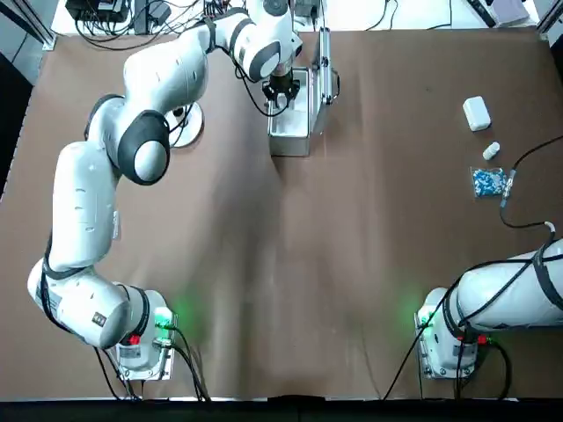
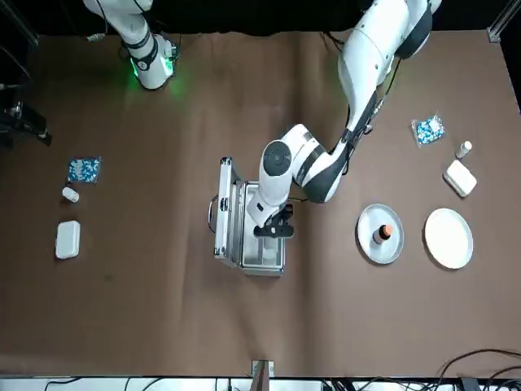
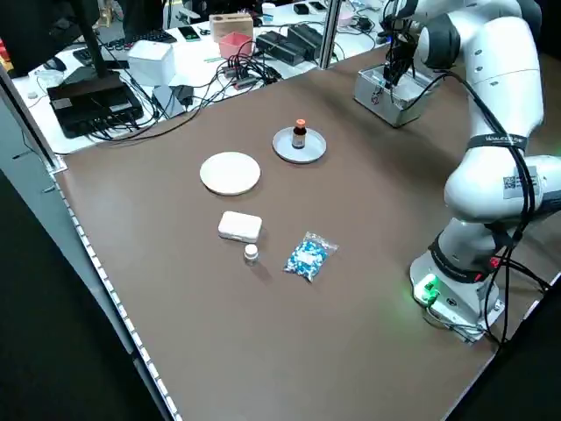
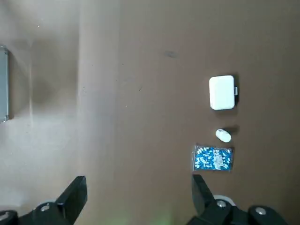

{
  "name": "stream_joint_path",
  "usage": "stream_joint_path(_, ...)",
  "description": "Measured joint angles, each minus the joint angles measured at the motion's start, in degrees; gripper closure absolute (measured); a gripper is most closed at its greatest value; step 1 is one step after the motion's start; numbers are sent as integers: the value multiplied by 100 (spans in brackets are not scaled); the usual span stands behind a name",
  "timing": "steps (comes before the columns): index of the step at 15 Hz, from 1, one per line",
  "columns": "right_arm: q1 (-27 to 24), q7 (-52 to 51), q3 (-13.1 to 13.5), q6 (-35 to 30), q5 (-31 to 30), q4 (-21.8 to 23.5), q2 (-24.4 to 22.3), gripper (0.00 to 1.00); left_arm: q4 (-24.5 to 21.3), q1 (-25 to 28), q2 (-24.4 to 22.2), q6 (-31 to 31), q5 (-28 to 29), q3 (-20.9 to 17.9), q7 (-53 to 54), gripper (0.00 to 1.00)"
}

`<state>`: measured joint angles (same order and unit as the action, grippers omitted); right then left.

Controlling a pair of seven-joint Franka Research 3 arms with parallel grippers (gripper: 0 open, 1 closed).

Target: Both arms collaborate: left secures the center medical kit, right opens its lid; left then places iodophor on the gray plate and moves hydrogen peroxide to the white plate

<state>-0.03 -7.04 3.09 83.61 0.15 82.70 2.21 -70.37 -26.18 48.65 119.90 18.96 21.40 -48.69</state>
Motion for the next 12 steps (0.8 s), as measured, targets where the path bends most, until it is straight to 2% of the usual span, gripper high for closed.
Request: stream_joint_path(12,0,1,1,52,0,7,0,1,-2,0,66,5,31,-3,0,56)
